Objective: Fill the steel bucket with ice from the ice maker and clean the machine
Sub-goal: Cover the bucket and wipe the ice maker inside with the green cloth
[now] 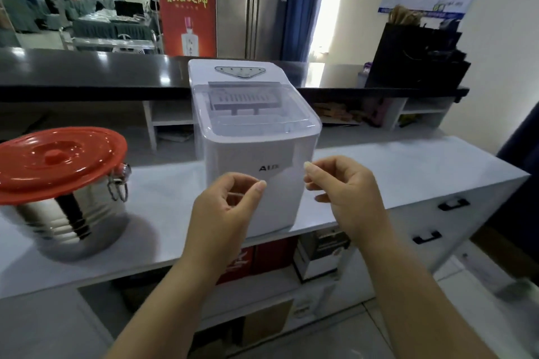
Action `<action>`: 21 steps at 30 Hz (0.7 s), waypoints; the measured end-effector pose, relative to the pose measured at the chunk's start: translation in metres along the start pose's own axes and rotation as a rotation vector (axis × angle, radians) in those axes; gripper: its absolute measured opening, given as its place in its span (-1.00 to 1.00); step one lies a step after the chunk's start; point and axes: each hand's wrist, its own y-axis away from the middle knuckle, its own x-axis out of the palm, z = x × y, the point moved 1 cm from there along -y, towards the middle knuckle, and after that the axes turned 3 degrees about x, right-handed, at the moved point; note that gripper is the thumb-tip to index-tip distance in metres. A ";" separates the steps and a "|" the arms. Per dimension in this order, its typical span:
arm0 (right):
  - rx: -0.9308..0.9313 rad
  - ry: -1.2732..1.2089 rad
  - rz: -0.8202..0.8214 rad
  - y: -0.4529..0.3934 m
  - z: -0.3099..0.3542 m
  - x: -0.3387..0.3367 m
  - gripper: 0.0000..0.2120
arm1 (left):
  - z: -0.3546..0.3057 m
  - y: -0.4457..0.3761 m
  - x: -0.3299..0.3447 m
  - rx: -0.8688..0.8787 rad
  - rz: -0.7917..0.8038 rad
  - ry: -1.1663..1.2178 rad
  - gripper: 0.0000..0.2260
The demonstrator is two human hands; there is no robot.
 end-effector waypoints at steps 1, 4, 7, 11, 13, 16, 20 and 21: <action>0.014 0.005 -0.006 0.000 -0.005 -0.009 -0.89 | 0.000 0.001 0.011 -0.011 0.017 0.004 -0.95; 0.067 0.033 -0.030 -0.001 -0.024 -0.036 -0.90 | 0.002 0.003 0.045 -0.048 0.073 0.017 -0.93; 0.124 0.025 -0.068 -0.004 -0.043 -0.060 -0.89 | 0.005 0.001 0.076 -0.078 0.153 0.025 -0.94; 0.192 0.022 -0.115 -0.014 -0.068 -0.088 -0.88 | 0.013 -0.006 0.114 -0.124 0.244 0.029 -0.95; 0.222 0.027 -0.129 -0.022 -0.080 -0.100 -0.88 | 0.017 -0.011 0.133 -0.144 0.278 0.024 -0.95; 0.250 0.054 -0.143 -0.040 -0.096 -0.114 -0.88 | 0.025 -0.025 0.159 -0.153 0.313 0.011 -0.94; 0.261 0.105 -0.144 -0.071 -0.113 -0.133 -0.86 | 0.041 -0.051 0.197 -0.189 0.335 -0.004 -0.93; 0.263 0.119 -0.145 -0.080 -0.118 -0.138 -0.86 | 0.045 -0.059 0.207 -0.201 0.340 -0.006 -0.93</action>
